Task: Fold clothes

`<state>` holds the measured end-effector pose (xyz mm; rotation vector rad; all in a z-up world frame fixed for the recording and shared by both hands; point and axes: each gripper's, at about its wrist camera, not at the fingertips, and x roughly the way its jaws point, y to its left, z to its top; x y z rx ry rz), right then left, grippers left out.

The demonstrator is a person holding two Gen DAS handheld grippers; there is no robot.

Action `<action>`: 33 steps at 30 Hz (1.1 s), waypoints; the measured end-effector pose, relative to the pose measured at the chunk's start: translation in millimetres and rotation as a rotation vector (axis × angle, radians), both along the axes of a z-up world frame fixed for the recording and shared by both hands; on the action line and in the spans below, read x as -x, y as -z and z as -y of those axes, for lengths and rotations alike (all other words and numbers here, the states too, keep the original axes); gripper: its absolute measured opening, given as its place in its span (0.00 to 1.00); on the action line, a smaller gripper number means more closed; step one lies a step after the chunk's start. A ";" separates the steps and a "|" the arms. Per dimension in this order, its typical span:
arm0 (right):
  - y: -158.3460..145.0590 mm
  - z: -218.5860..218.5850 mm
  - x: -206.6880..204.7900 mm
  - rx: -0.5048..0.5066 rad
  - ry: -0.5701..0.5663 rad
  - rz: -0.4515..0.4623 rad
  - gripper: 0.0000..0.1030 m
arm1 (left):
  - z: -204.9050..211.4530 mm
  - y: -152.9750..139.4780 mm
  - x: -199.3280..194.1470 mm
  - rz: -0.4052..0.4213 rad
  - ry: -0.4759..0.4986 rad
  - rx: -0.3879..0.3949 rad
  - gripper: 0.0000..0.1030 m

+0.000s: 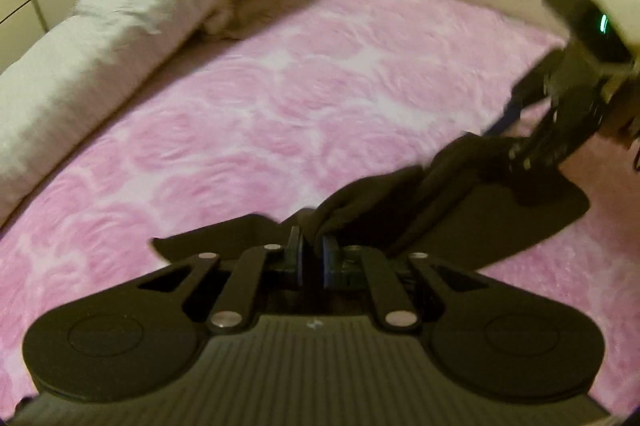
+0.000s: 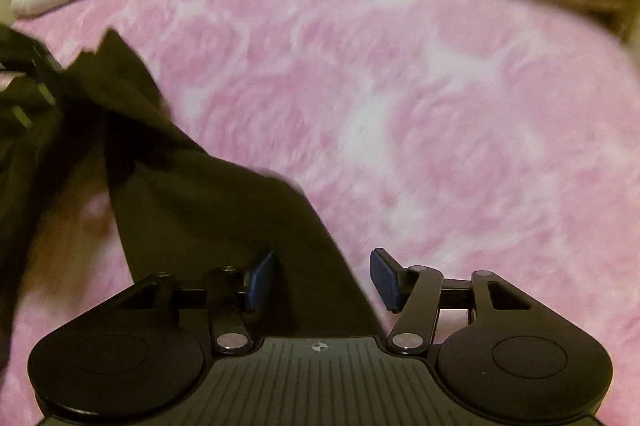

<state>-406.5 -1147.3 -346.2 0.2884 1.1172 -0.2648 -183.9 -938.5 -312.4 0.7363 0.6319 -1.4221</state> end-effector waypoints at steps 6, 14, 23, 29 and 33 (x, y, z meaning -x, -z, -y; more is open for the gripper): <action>-27.9 -14.9 4.8 0.114 -0.109 0.023 0.05 | -12.8 -15.2 -20.0 0.011 0.004 0.003 0.06; -85.9 -54.8 51.3 0.980 -0.131 0.177 0.07 | -13.7 -20.0 52.8 -0.034 0.182 0.042 0.09; -7.5 -67.8 98.8 0.576 -0.005 -0.321 0.39 | -55.1 13.5 75.6 -0.130 0.202 -0.123 0.25; -44.8 -94.3 53.1 0.455 0.077 -0.134 0.40 | -108.0 1.1 -16.4 -0.011 -0.038 -0.120 0.31; -62.9 -113.4 -16.7 0.298 -0.046 0.027 0.43 | -148.0 -6.6 -108.0 0.087 -0.222 -0.141 0.37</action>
